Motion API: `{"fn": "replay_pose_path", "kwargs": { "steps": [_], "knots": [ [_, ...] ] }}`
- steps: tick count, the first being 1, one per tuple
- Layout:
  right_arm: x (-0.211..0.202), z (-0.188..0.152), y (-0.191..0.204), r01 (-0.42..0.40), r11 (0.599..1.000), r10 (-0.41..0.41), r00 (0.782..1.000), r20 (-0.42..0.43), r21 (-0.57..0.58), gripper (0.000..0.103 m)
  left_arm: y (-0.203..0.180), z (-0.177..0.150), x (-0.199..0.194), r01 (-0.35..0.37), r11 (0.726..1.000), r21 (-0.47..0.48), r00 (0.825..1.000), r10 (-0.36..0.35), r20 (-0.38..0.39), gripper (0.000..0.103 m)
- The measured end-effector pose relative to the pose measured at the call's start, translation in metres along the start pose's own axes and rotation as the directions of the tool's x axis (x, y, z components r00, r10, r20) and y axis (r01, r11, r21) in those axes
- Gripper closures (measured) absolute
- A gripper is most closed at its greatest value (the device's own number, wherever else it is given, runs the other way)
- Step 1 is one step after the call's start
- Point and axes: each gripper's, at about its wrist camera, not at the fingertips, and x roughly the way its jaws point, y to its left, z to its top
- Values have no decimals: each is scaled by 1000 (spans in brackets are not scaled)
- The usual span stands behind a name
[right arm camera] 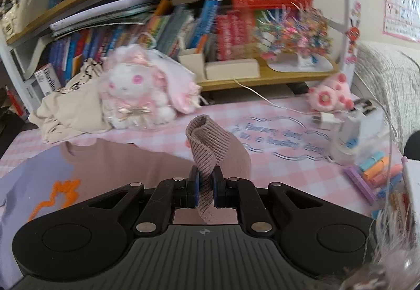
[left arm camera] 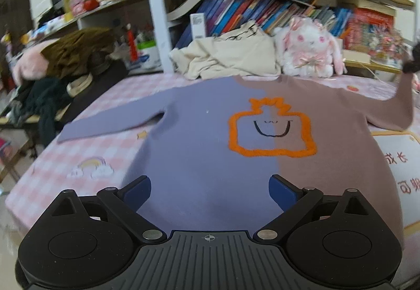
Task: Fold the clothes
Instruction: 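Grasp the mauve sleeve cuff with the right tool and fold it across the body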
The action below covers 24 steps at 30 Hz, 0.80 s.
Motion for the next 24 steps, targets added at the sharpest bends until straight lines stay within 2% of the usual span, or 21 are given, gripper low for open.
{"fn": "replay_pose_path", "kwargs": {
  "steps": [14, 24],
  "knots": [
    [4, 12, 123, -15, 992, 21, 999, 45, -127, 93, 54, 6, 10, 100, 988, 121, 988, -113, 109, 2],
    [24, 21, 220, -89, 971, 103, 993, 53, -221, 93, 89, 3, 15, 92, 987, 130, 987, -107, 120, 1]
  ]
}}
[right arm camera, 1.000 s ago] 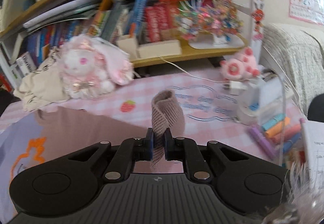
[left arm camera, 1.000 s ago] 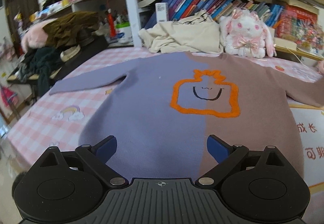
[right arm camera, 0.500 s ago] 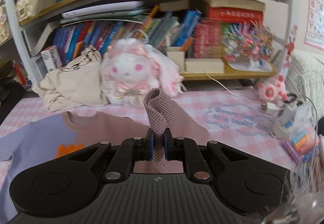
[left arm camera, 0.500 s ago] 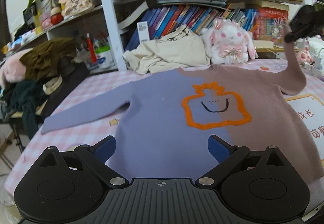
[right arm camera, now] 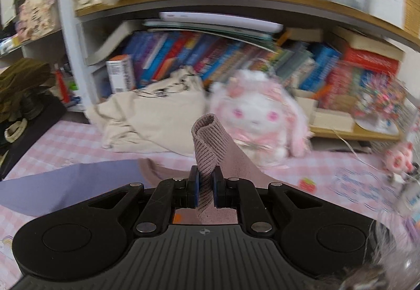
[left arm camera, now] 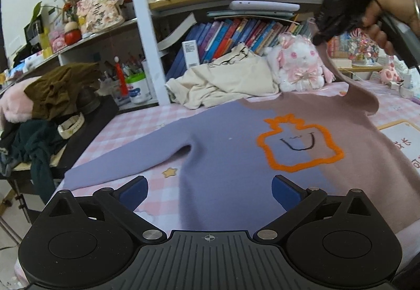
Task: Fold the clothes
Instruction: 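Grasp the mauve sleeve cuff with the right tool and fold it across the body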
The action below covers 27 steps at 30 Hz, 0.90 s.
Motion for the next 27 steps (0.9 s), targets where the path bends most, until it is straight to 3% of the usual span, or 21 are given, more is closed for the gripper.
{"fn": "replay_pose_path", "kwargs": {
  "steps": [11, 22, 24, 26, 27],
  "knots": [
    [41, 5, 90, -114, 993, 112, 993, -45, -38, 93, 31, -6, 2, -36, 999, 6, 999, 36, -26, 1],
    [71, -14, 107, -113, 993, 108, 986, -125, -36, 93, 48, -11, 5, -55, 998, -17, 998, 54, -44, 1],
    [72, -16, 105, -131, 991, 127, 983, -129, -21, 87, 47, -11, 6, -48, 999, -11, 998, 48, -42, 1],
    [67, -16, 101, -178, 984, 177, 976, -123, 5, 71, 45, -10, 7, -38, 999, -6, 999, 38, -39, 1],
    [64, -17, 100, -201, 980, 201, 972, -118, 14, 69, 45, -10, 8, -32, 999, -5, 999, 32, -39, 1]
  ]
}}
